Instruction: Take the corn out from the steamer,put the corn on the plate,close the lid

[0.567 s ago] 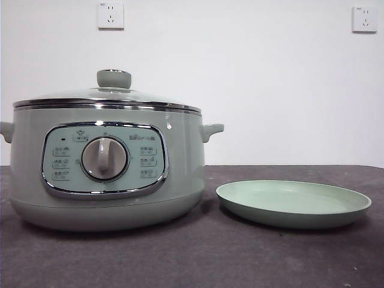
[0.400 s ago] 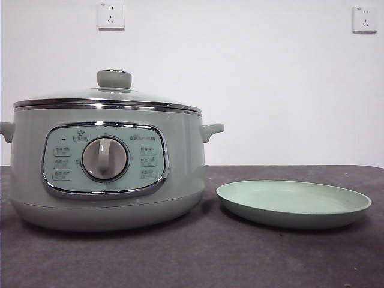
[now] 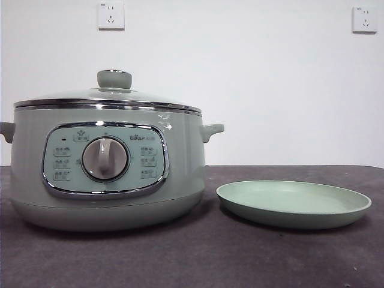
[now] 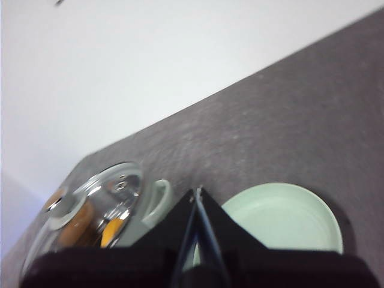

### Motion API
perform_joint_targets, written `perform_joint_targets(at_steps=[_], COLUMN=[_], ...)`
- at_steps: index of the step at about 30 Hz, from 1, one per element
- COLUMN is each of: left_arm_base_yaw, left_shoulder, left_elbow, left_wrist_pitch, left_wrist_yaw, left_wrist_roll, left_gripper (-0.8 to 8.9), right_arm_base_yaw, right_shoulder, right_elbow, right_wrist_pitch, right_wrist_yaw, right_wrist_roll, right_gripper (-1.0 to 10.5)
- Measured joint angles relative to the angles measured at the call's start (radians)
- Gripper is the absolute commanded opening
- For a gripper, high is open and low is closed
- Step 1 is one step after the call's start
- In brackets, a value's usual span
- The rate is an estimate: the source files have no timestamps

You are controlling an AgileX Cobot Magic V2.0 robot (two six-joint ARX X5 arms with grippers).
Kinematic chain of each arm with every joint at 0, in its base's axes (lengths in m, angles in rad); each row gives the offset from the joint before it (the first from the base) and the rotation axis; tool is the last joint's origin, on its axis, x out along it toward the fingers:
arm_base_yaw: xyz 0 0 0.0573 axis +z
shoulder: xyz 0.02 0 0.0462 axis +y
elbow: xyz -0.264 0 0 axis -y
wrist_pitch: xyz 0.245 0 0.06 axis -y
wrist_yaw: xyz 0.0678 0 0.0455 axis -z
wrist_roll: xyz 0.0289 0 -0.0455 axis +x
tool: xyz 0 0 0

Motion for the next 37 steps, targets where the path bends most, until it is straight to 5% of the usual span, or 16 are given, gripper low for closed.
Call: perform_joint_targets(at_steps=[10,16,19,22,24,31,37], left_arm_base_yaw=[0.000,0.000,0.000,0.000,0.000,-0.028,-0.133], left_shoulder=[0.299,0.412,0.431,0.438,0.441,0.463,0.620], left_elbow=[0.278,0.367,0.378,0.378,0.378,0.385,0.482], left_wrist_pitch=[-0.244,-0.344,-0.341,-0.334,-0.315,-0.180,-0.234], left_wrist_yaw=[0.060,0.060,0.060,0.060,0.059,0.057,0.024], left_wrist_roll=[0.214,0.286,0.297,0.300,0.301,0.274,0.264], left_gripper=[-0.04,0.11,1.74,3.76,3.86,3.77,3.77], right_arm_base_yaw=[0.000,0.000,0.000,0.000,0.000,0.000,0.000], right_shoulder=[0.328,0.488,0.533,0.555,0.563,0.570,0.570], right_elbow=[0.348,0.502,0.524,0.524,0.524,0.524,0.525], right_wrist_pitch=[-0.282,-0.489,-0.525,-0.529,-0.529,-0.516,-0.491], right_wrist_yaw=[-0.235,-0.284,-0.283,-0.282,-0.280,-0.279,-0.280], right_wrist_roll=[-0.242,-0.420,-0.474,-0.494,-0.499,-0.499,-0.481], right_gripper=[0.0,0.0,1.1,3.4,4.5,4.7,4.7])
